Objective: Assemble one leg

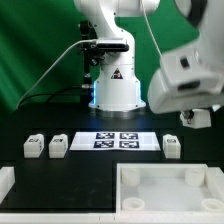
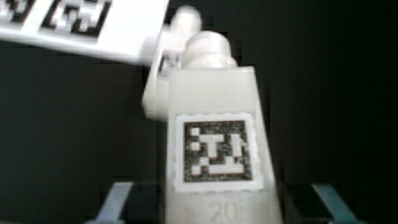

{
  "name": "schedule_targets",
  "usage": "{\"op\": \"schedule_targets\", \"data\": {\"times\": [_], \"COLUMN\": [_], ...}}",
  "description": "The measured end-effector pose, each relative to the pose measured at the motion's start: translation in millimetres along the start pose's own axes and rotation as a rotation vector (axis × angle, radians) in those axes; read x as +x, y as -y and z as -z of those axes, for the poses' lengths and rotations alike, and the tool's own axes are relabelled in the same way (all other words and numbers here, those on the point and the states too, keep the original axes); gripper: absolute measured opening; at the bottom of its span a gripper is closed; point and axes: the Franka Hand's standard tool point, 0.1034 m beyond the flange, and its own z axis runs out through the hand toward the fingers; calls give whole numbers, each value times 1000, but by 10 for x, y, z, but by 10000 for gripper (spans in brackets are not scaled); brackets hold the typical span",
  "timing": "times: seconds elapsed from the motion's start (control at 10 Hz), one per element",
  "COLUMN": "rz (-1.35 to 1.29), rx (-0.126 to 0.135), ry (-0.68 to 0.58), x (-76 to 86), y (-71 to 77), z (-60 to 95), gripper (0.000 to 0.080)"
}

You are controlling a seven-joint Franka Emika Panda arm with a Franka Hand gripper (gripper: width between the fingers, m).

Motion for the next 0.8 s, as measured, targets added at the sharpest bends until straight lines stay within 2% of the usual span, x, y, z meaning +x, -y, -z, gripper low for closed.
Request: {"op": "schedule_targets", "data": {"times": [0.1, 0.2, 0.3, 0.5, 0.6, 0.7, 0.8], "rz": [-2, -1, -3, 16, 35, 66, 68], "rx": [-7, -11, -16, -19, -5, -16, -34], "ry": [-56, -180, -240, -484, -601, -705, -807], "x": [-57, 32, 9, 131, 310, 483, 566], "y": [9, 4, -13, -64, -186, -342, -429], "z": [144, 129, 107, 242, 490, 665, 736], "gripper": [292, 292, 292, 292, 293, 293, 293]}}
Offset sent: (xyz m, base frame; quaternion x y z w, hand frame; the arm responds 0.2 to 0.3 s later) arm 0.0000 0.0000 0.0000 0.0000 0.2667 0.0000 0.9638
